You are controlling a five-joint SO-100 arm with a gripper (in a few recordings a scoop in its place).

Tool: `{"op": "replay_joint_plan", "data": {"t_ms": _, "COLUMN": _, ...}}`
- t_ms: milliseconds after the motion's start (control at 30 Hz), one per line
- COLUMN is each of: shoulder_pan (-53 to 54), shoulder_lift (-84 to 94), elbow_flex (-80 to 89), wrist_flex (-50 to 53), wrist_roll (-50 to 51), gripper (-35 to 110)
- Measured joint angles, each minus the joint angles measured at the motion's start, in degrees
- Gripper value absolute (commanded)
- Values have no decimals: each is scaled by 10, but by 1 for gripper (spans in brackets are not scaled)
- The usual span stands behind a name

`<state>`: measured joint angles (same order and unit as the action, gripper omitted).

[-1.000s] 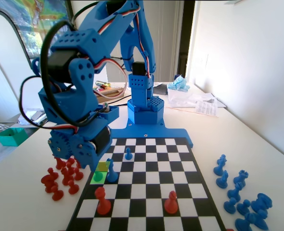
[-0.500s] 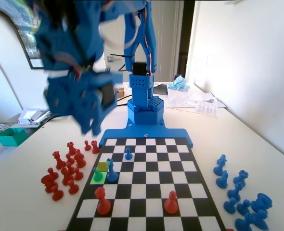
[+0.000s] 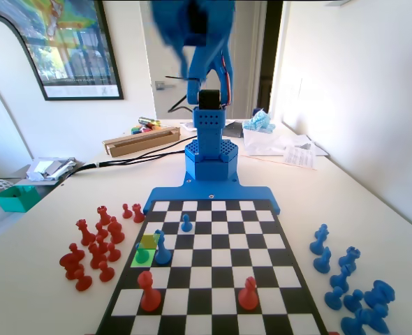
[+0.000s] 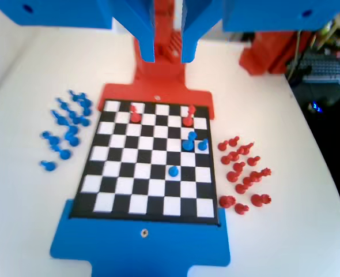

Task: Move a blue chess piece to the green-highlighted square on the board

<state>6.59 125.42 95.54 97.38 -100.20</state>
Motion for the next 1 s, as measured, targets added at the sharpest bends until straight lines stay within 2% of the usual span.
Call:
{"op": "replay_joint_plan", "data": {"t_ms": 400, "shoulder_pan": -67, "shoulder_lift": 229, "elbow_flex": 133, "wrist_flex": 33, "wrist_roll": 0, "gripper": 8}}
{"op": "replay_joint_plan", "data": {"t_ms": 633, "shoulder_pan": -73, "shoulder_lift": 346, "elbow_flex": 228, "wrist_flex": 3, "wrist_roll": -13, "gripper": 6}}
{"op": "replay_joint_plan", "data": {"t_ms": 1000, "shoulder_pan": -68, "shoulder_lift": 421, "elbow_flex": 290, "wrist_flex": -54, "wrist_roll": -12, "gripper": 4}}
